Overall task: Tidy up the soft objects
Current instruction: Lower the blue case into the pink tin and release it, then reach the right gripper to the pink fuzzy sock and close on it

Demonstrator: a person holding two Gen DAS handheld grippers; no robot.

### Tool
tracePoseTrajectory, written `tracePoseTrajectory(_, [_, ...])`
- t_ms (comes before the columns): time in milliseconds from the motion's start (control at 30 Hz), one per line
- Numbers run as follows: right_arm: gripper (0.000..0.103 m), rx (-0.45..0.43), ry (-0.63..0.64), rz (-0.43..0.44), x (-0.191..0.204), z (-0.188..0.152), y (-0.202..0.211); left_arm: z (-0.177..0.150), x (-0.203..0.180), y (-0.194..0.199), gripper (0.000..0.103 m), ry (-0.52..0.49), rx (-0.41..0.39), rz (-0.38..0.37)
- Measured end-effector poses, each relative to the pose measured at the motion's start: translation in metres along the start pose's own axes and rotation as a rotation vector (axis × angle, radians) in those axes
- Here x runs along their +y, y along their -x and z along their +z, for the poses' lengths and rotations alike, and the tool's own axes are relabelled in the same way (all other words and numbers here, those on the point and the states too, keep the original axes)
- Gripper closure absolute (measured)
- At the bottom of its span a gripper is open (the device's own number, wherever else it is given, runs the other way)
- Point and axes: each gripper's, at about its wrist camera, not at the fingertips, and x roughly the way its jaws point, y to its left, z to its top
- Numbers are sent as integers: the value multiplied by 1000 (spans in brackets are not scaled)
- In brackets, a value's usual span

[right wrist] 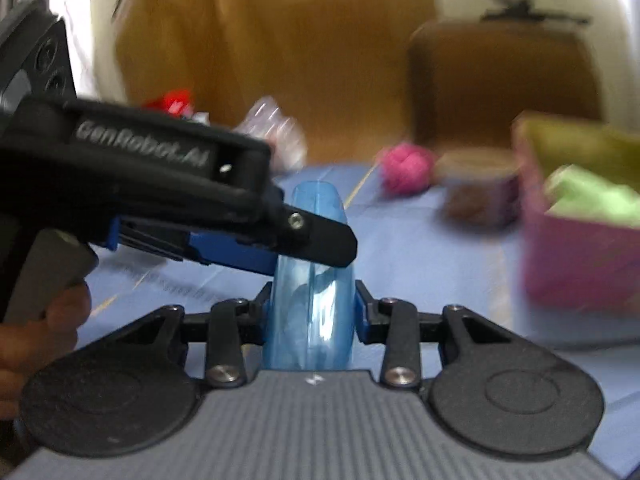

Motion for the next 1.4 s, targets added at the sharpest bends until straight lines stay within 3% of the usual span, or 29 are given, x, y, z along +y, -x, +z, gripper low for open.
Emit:
tracePoseTrajectory(167, [62, -153, -19, -124, -56, 33, 37, 46, -85, -29, 46, -163, -26, -49])
tracePoseTrajectory(300, [61, -188, -32, -231, -105, 48, 42, 68, -126, -81, 47, -235, -10, -69])
tracePoseTrajectory(367, [60, -178, -17, -290, -127, 50, 32, 73, -137, -106, 38, -258, -9, -29])
tracePoseTrajectory(400, [51, -180, 10, -349, -136, 50, 25, 73, -141, -116, 38, -271, -16, 7])
tracePoseTrajectory(467, [47, -178, 15, -449, -148, 47, 24, 71, -144, -124, 39, -285, -31, 104])
tracePoseTrajectory(600, [48, -239, -126, -397, -165, 37, 49, 63, -137, -110, 39, -298, -50, 152])
tracePoseTrajectory(800, [48, -287, -218, -345, -143, 24, 67, 50, -127, -84, 39, -333, -68, 264])
tracePoseTrajectory(1133, [48, -274, -202, -274, -94, 16, 80, 22, -90, -44, 39, -304, -61, 358])
tracePoseTrajectory(1400, [48, -208, -150, -211, -56, 14, 61, 0, -39, -17, 39, -238, -59, 435])
